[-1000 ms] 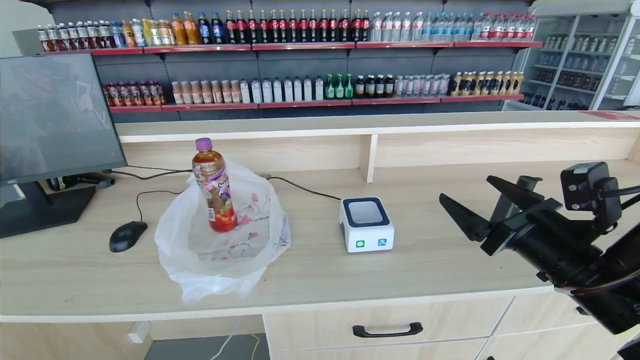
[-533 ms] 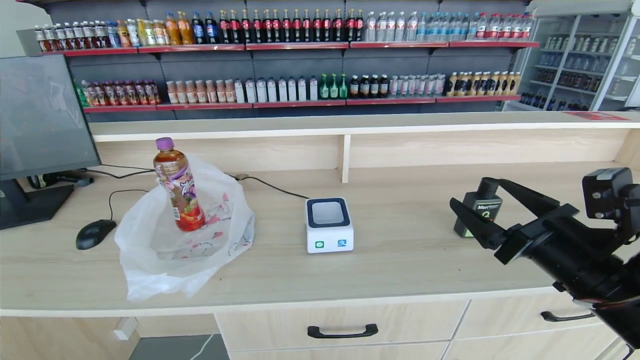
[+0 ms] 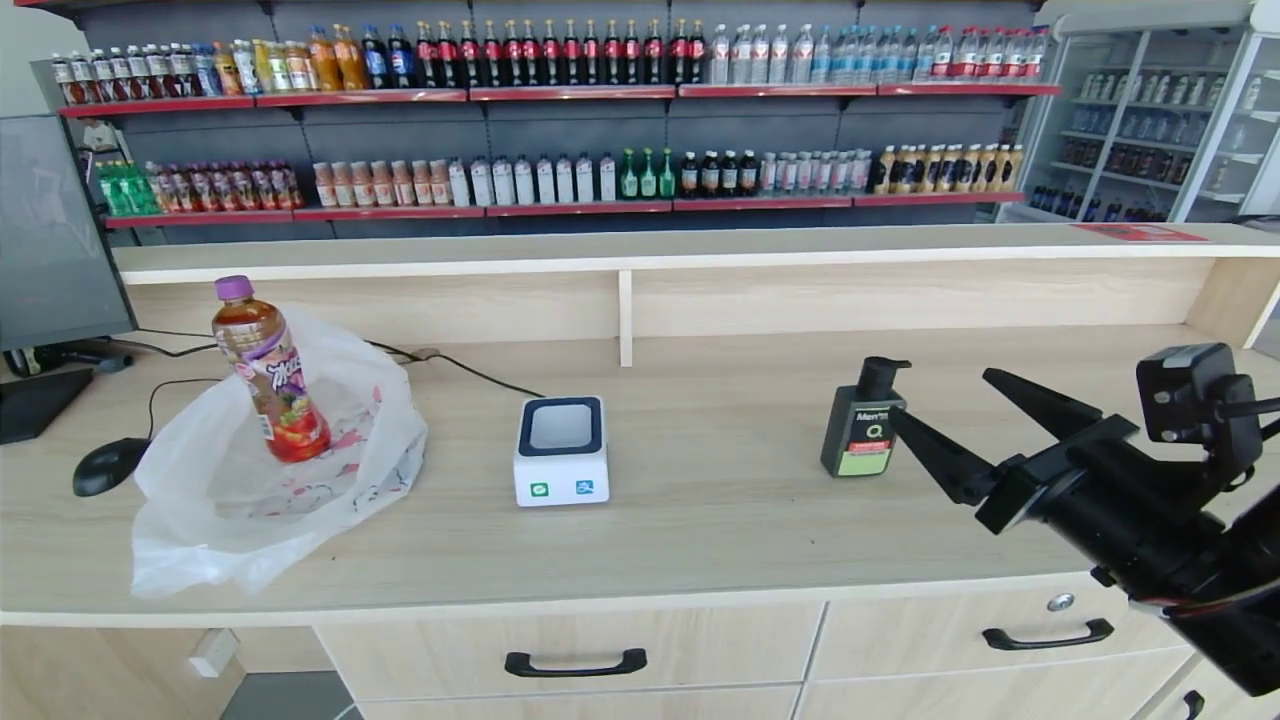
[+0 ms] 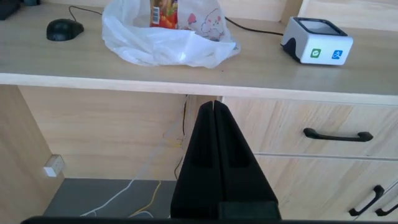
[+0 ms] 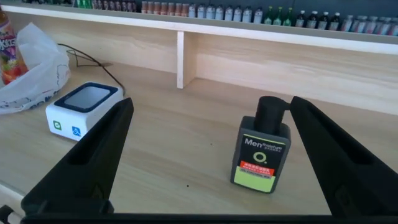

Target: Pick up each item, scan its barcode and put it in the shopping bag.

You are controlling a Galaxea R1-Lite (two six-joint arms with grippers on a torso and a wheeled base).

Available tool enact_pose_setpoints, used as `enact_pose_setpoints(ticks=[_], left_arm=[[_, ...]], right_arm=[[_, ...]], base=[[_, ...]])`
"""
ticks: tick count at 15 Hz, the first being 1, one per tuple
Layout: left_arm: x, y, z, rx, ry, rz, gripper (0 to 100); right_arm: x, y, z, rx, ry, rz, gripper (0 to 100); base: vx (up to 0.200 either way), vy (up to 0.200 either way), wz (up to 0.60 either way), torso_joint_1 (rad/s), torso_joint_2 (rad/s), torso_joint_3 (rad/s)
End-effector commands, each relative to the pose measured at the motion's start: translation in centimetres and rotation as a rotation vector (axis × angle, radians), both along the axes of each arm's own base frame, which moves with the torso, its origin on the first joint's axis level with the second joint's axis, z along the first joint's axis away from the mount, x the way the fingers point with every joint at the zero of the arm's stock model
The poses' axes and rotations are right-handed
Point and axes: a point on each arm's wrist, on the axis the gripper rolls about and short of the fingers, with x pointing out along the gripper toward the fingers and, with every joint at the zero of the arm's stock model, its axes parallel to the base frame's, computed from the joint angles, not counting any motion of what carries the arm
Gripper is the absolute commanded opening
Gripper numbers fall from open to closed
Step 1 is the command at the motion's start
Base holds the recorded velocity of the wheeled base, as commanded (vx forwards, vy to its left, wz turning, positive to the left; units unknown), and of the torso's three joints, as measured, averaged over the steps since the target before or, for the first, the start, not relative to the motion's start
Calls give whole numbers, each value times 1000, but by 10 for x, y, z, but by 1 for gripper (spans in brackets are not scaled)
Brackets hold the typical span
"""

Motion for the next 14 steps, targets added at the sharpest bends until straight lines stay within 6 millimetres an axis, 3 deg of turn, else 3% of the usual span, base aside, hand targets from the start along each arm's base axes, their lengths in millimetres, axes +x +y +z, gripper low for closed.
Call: enact_pose_setpoints(ticks=[1, 4, 14], left_arm=[[0, 0, 0, 2, -1, 0, 0], [0, 0, 0, 2, -1, 0, 0], [0, 0, 0, 6, 1, 0, 0]], right_arm=[[2, 1, -9, -15, 40, 3, 100], [11, 5, -19, -29, 80, 3, 100], [36, 2, -44, -58, 168, -41, 100]], base=[[0, -200, 0, 2, 2, -7], [200, -200, 0, -7, 5, 5], [0, 0, 0, 0, 0, 0]])
